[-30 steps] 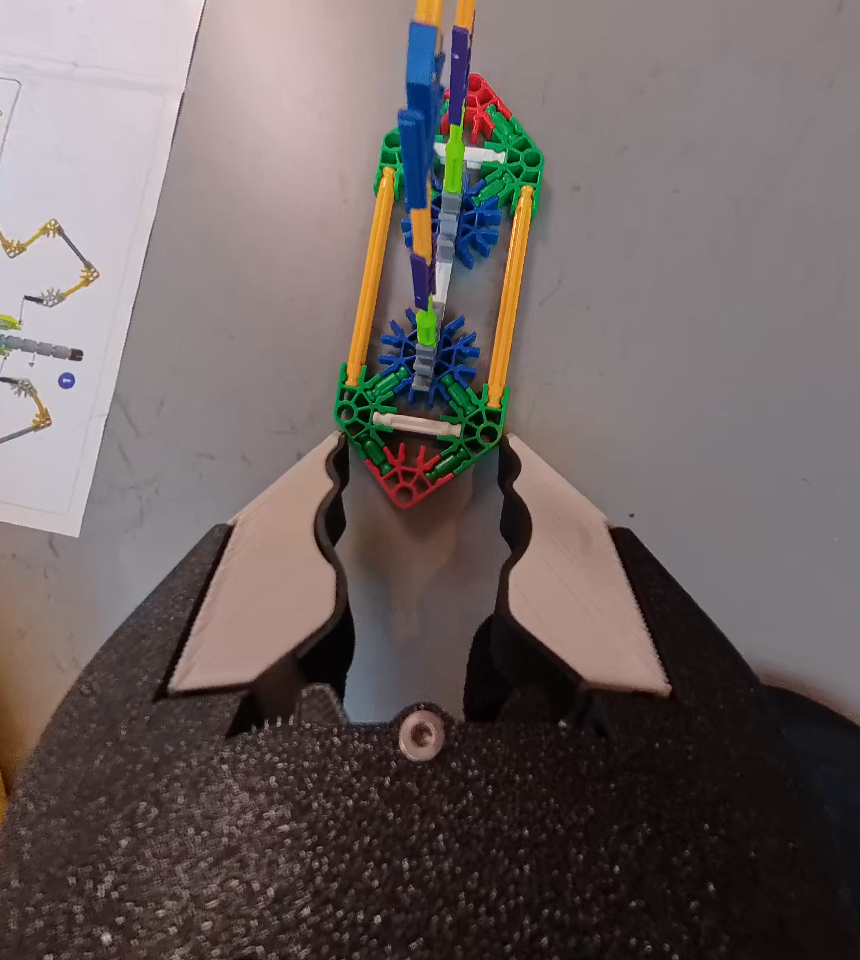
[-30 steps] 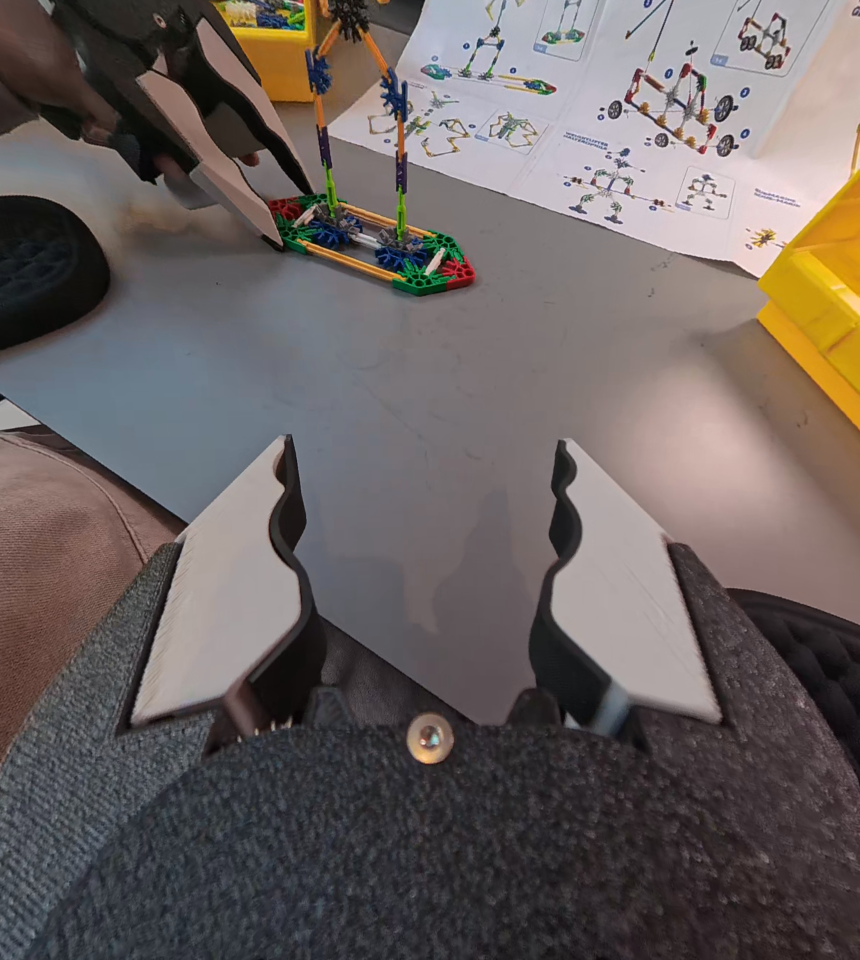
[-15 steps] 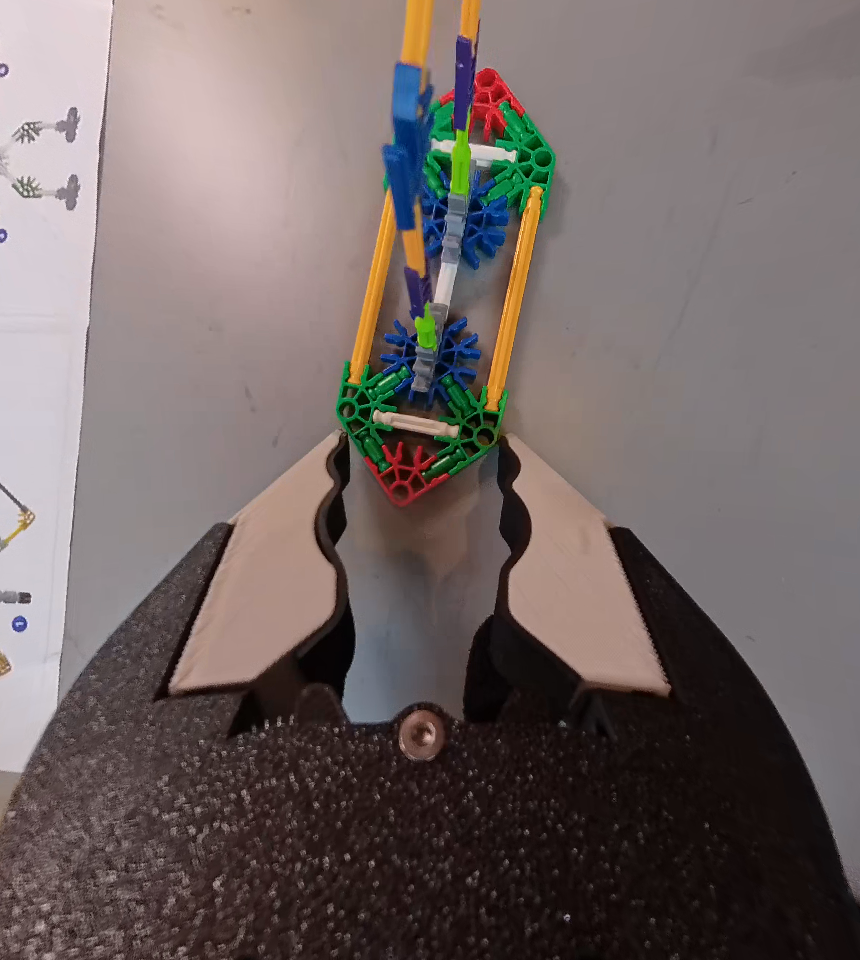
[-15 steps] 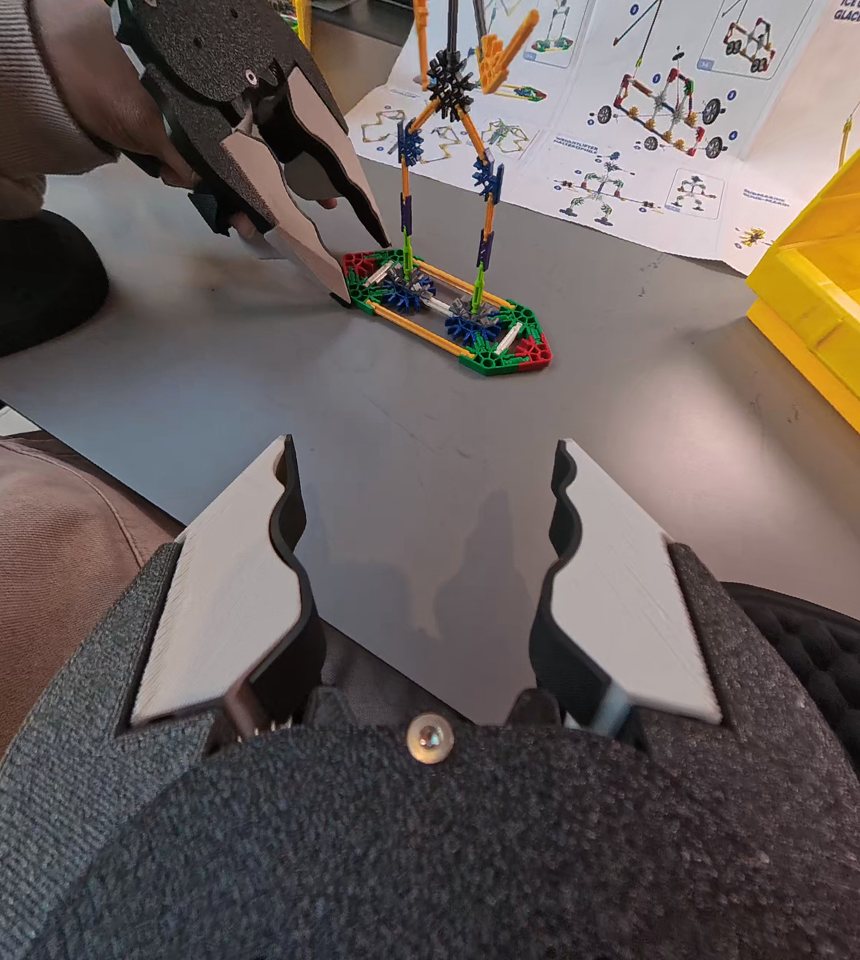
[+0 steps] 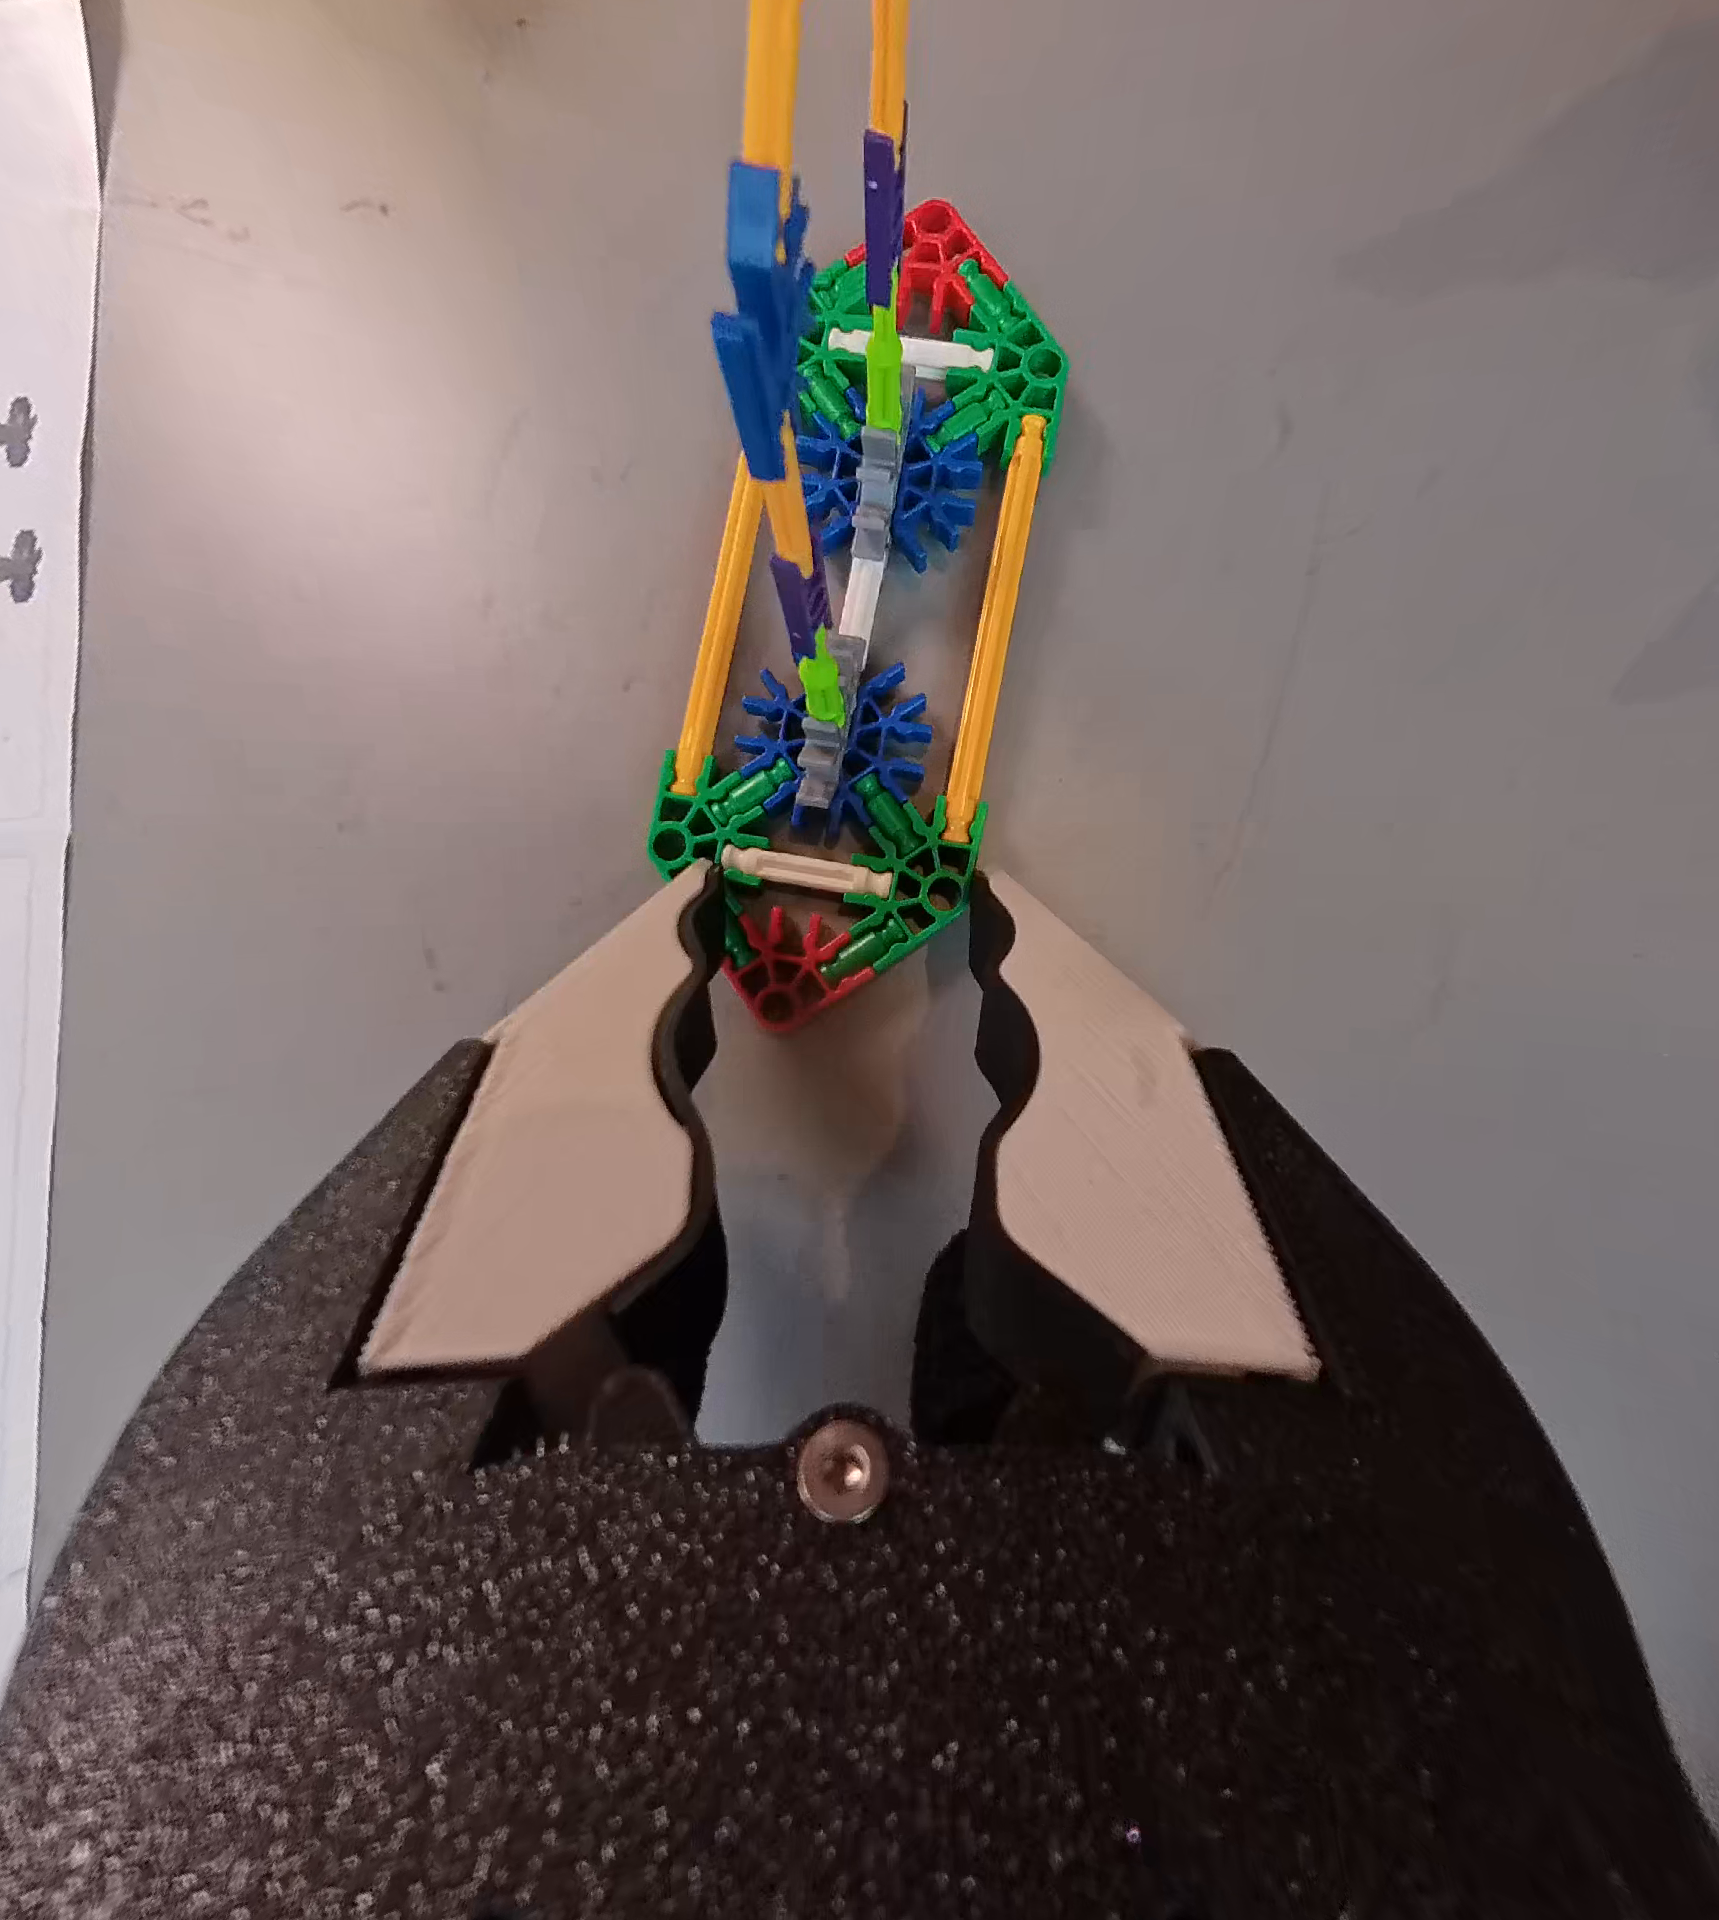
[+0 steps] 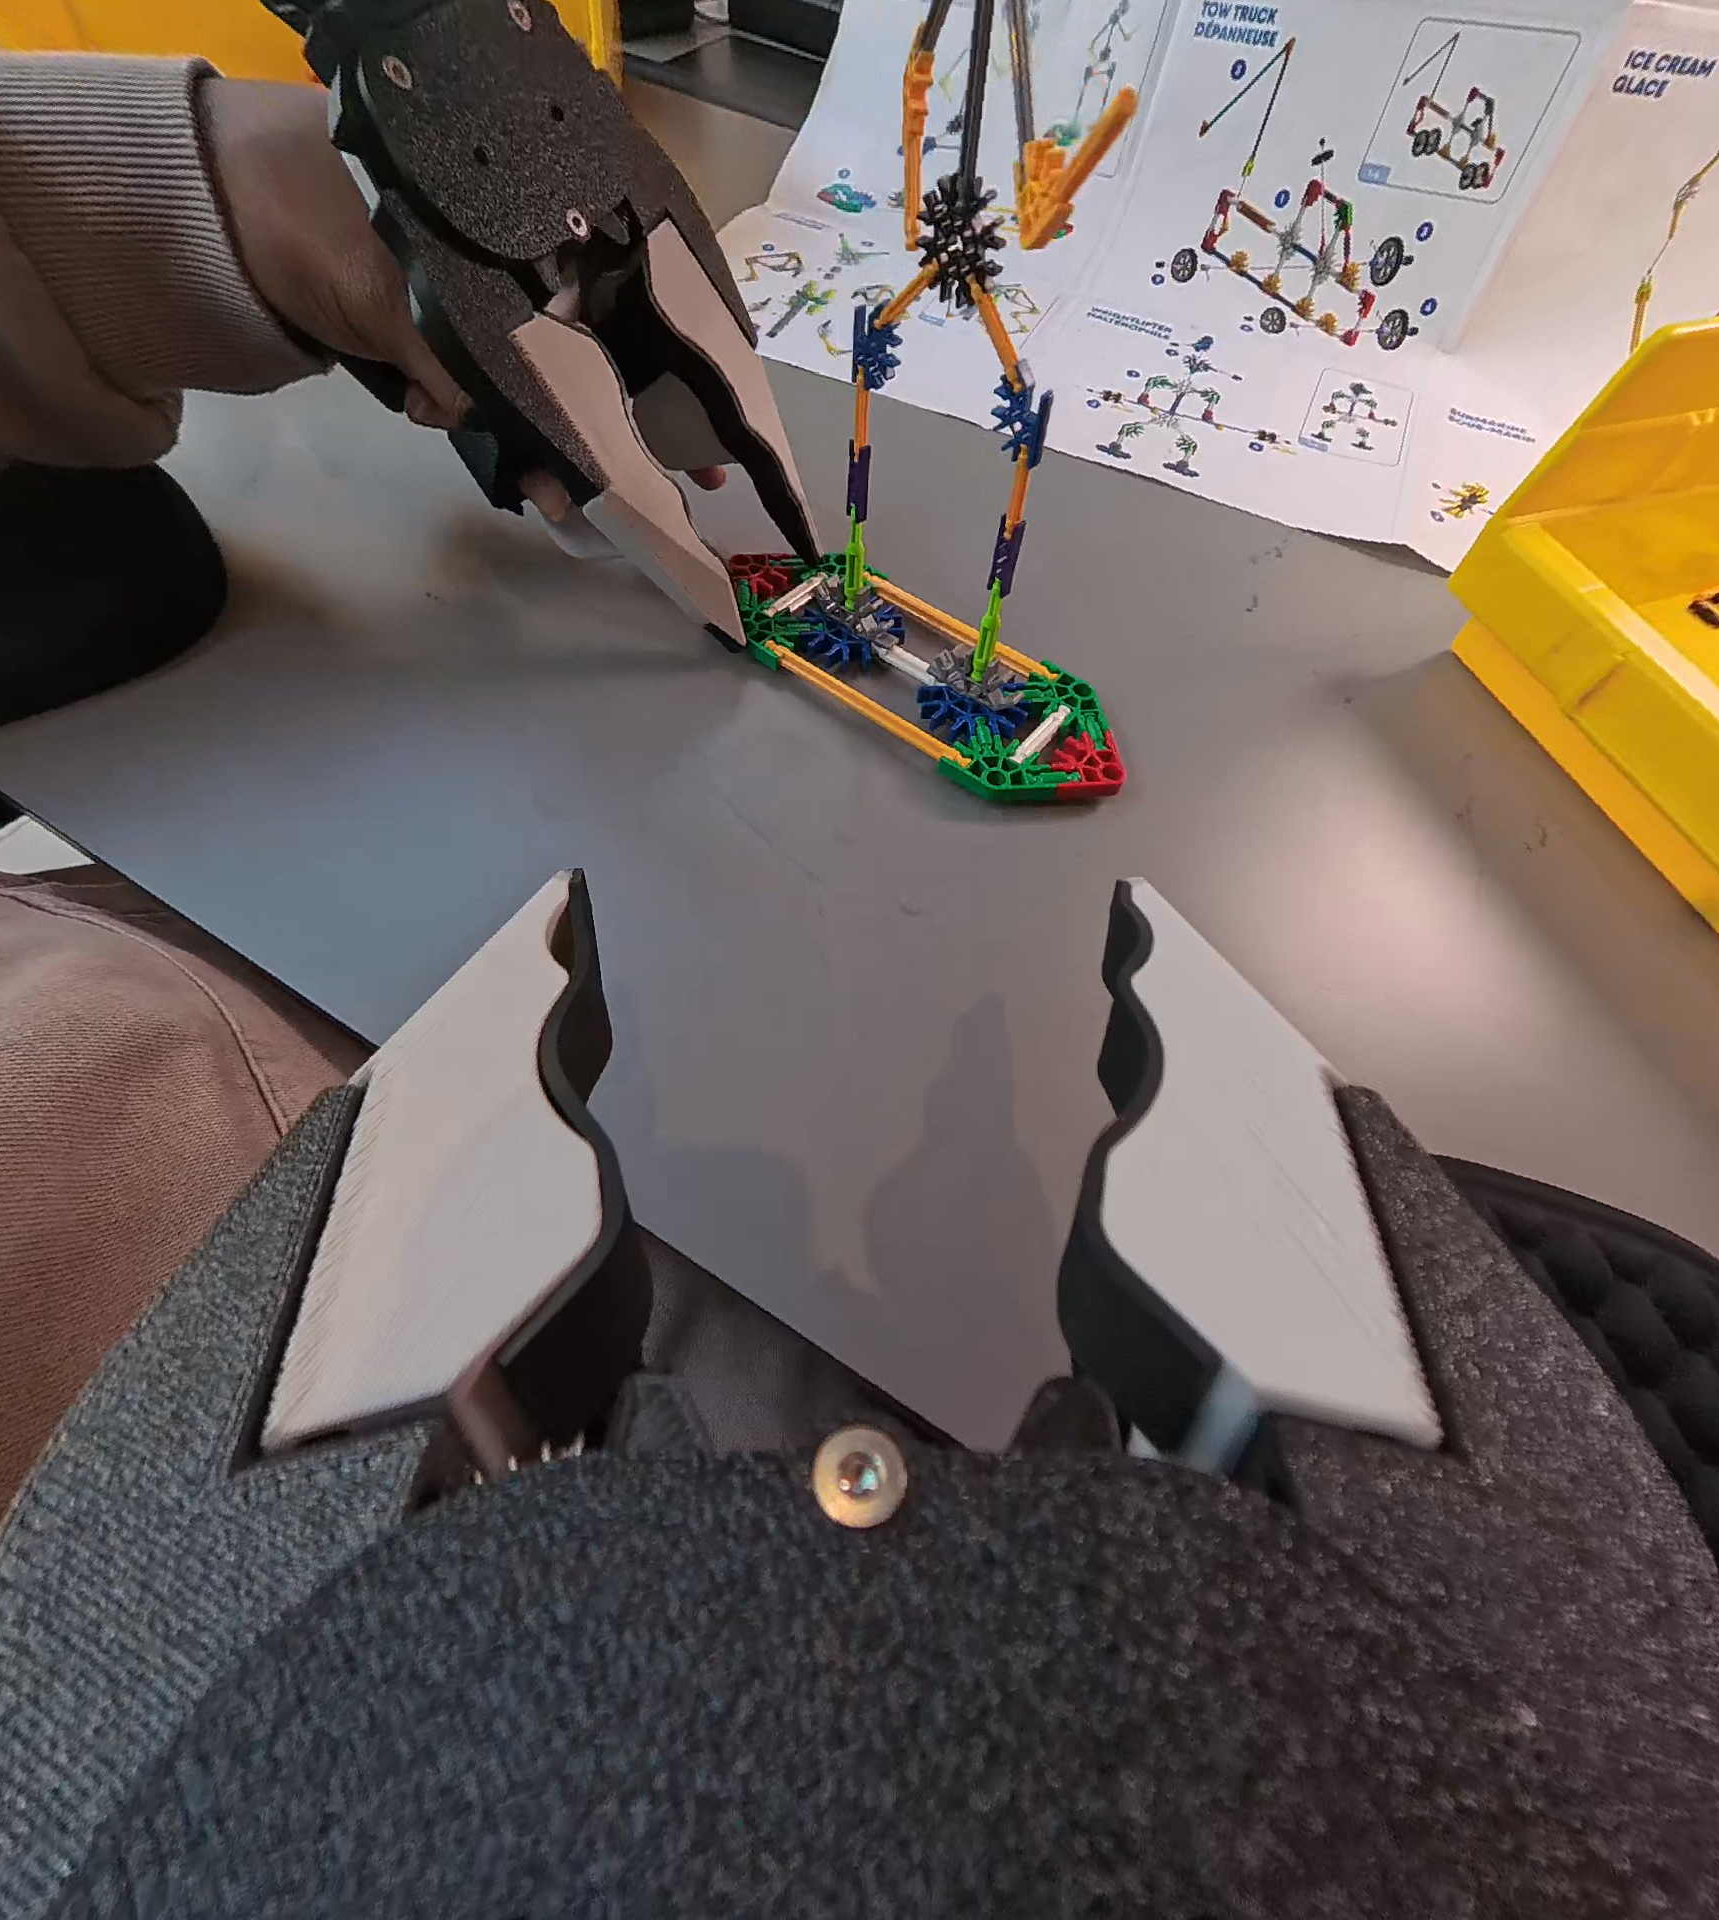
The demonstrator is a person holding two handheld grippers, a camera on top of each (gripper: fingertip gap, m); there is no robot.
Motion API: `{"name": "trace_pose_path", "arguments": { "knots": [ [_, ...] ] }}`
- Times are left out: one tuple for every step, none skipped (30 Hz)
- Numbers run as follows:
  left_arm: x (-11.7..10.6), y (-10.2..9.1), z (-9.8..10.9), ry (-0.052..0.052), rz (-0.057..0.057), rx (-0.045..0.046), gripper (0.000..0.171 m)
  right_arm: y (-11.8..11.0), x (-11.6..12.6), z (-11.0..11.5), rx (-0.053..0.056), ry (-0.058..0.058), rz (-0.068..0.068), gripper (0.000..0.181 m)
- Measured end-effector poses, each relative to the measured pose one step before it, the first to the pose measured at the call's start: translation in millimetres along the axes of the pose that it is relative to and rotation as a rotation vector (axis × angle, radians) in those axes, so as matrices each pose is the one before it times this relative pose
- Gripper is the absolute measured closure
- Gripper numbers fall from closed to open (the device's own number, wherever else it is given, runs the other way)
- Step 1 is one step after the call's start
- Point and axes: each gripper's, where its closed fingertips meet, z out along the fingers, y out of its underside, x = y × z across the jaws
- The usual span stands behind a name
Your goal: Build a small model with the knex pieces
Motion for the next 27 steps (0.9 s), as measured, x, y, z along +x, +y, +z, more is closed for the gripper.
{"name": "trace_pose_path", "arguments": {
  "knots": [
    [0.42,-3.42,2.89,-0.0011,0.0026,-0.00227,0.124,-0.49,0.66,-0.62,0.0006,0.0023,0.0011,0.085],
    [-0.01,-3.53,3.09,-0.0076,0.0005,-0.00249,0.124,-0.70,0.71,-0.54,0.0013,0.0022,0.0030,0.084],
    [-0.34,-3.63,3.03,-0.0123,-0.0069,-0.00251,0.124,-0.70,1.04,-0.60,0.0017,0.0035,0.0047,0.084],
    [-0.47,-3.64,3.03,-0.0148,-0.0170,-0.00209,0.124,-0.76,1.44,-0.53,0.0011,0.0045,0.0061,0.084],
    [-0.14,-3.62,2.89,-0.0157,-0.0247,0.00056,0.124,-0.64,1.26,-0.38,0.0012,0.0043,0.0065,0.084],
    [-0.18,-3.52,2.67,-0.0170,-0.0319,0.00441,0.124,-0.59,1.70,-0.37,0.0008,0.0058,0.0076,0.084],
    [-0.19,-3.23,2.34,-0.0189,-0.0359,0.00710,0.124,-0.42,1.00,-0.07,0.0007,0.0024,0.0061,0.084],
    [0.06,-2.71,2.03,-0.0201,-0.0303,0.00720,0.124,-0.12,0.56,0.05,0.0003,-0.0001,0.0041,0.084],
    [0.27,-1.84,1.56,-0.0198,-0.0230,0.00469,0.124,0.19,0.74,0.21,-0.0005,0.0025,0.0027,0.084],
    [0.29,-1.29,1.24,-0.0197,-0.0205,0.00187,0.124,0.66,0.82,0.37,-0.0026,0.0034,0.0019,0.084],
    [0.49,-1.02,0.93,-0.0183,-0.0163,0.00069,0.124,0.85,0.28,0.39,-0.0035,0.0000,0.0010,0.084],
    [0.77,-0.95,0.91,-0.0152,-0.0133,-0.00037,0.124,0.69,0.09,0.38,-0.0020,-0.0007,0.0015,0.084],
    [1.36,-0.99,0.70,-0.0098,-0.0106,-0.00089,0.125,0.45,0.32,0.27,-0.0012,0.0010,0.0023,0.084],
    [1.79,-1.17,0.96,-0.0057,-0.0074,-0.00051,0.125,0.48,0.39,0.34,-0.0018,0.0014,0.0027,0.084],
    [1.87,-1.35,1.11,-0.0054,-0.0049,-0.00050,0.125,0.73,0.37,0.33,-0.0031,0.0007,0.0030,0.084],
    [1.99,-1.50,1.24,-0.0055,-0.0006,-0.00085,0.125,0.50,0.48,0.15,-0.0022,0.0009,0.0032,0.084],
    [1.67,-1.59,1.47,-0.0066,0.0018,-0.00170,0.125,0.46,0.89,0.15,-0.0017,0.0035,0.0043,0.084],
    [1.39,-1.71,1.60,-0.0084,0.0027,-0.00283,0.125,0.16,0.72,-0.03,-0.0011,0.0015,0.0037,0.084],
    [1.80,-1.89,1.47,-0.0052,0.0024,-0.00303,0.131,-0.07,0.58,-0.15,0.0006,0.0001,0.0029,0.084],
    [2.70,-1.95,1.60,0.0010,0.0002,-0.00235,0.144,-0.13,0.90,-0.31,-0.0002,0.0026,0.0033,0.084],
    [2.66,-2.12,2.31,0.0023,0.0002,0.00255,0.146,-0.23,0.58,-0.26,0.0005,0.0011,0.0016,0.084],
    [1.43,-2.30,2.47,-0.0034,0.0012,0.00550,0.146,-0.34,0.22,-0.45,0.0014,-0.0007,0.0000,0.084],
    [0.58,-2.10,2.06,-0.0066,0.0039,0.00294,0.146,-0.29,0.62,-0.38,0.0016,0.0020,-0.0002,0.084],
    [0.70,-1.73,1.55,-0.0019,0.0070,-0.00064,0.146,-0.30,0.45,-0.40,0.0029,0.0018,-0.0003,0.084],
    [0.95,-1.71,1.30,0.0040,0.0050,-0.00292,0.146,-0.06,0.26,-0.28,0.0011,-0.0005,0.0011,0.084],
    [1.02,-1.72,1.45,0.0083,0.0009,-0.00198,0.146,0.12,0.09,-0.23,0.0001,-0.0016,0.0006,0.084],
    [1.04,-1.81,1.34,0.0113,0.0015,-0.00056,0.146,-0.04,0.22,-0.24,0.0006,0.0002,-0.0008,0.084]
  ]
}}
